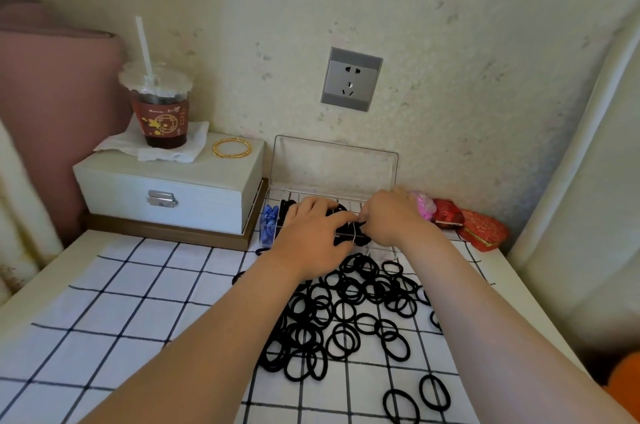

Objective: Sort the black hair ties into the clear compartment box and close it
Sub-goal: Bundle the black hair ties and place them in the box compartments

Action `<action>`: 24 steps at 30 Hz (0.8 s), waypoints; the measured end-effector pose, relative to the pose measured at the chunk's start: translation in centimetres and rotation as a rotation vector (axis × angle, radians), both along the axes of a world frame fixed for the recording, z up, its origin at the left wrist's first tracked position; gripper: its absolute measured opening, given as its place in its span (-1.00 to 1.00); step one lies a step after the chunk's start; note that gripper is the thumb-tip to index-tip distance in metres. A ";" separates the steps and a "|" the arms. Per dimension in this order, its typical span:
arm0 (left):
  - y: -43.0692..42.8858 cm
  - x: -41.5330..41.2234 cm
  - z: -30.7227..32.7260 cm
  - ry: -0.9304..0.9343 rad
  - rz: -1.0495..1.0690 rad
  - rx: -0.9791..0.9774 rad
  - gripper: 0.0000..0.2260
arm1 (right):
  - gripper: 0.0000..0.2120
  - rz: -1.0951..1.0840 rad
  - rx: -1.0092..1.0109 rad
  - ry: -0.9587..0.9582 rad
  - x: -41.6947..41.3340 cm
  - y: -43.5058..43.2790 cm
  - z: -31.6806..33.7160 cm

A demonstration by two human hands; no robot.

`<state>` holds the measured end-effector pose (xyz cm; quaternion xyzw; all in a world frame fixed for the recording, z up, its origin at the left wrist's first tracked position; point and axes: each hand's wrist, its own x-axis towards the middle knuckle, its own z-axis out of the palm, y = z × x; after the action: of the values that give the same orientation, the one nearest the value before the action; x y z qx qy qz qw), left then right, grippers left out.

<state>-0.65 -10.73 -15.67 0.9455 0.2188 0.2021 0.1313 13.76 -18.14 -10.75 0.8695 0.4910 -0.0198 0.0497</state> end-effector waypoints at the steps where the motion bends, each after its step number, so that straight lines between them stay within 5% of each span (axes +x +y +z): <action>1: 0.0 0.1 0.0 0.010 -0.007 0.006 -0.53 | -0.78 0.007 -0.002 0.054 0.4 -0.1 0.1; 7: -0.2 0.3 0.2 0.051 -0.002 -0.007 -0.54 | -0.65 0.012 0.214 0.428 1.5 -2.4 1.8; 13: -0.4 0.2 0.3 0.045 0.004 -0.053 -0.52 | -0.60 0.075 0.320 0.370 0.6 -4.2 1.6; 19: -0.6 0.0 0.1 0.036 0.006 -0.050 -0.44 | -0.54 0.261 0.052 0.027 -1.2 -4.3 -0.4; 24: -0.6 0.0 0.0 0.042 -0.004 -0.045 -0.43 | -0.61 0.227 0.131 0.200 -0.6 -3.9 -0.2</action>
<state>-0.66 -11.32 -15.65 0.9468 0.2242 0.1770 0.1483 13.20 -22.00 -10.97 0.8036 0.5887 -0.0683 -0.0541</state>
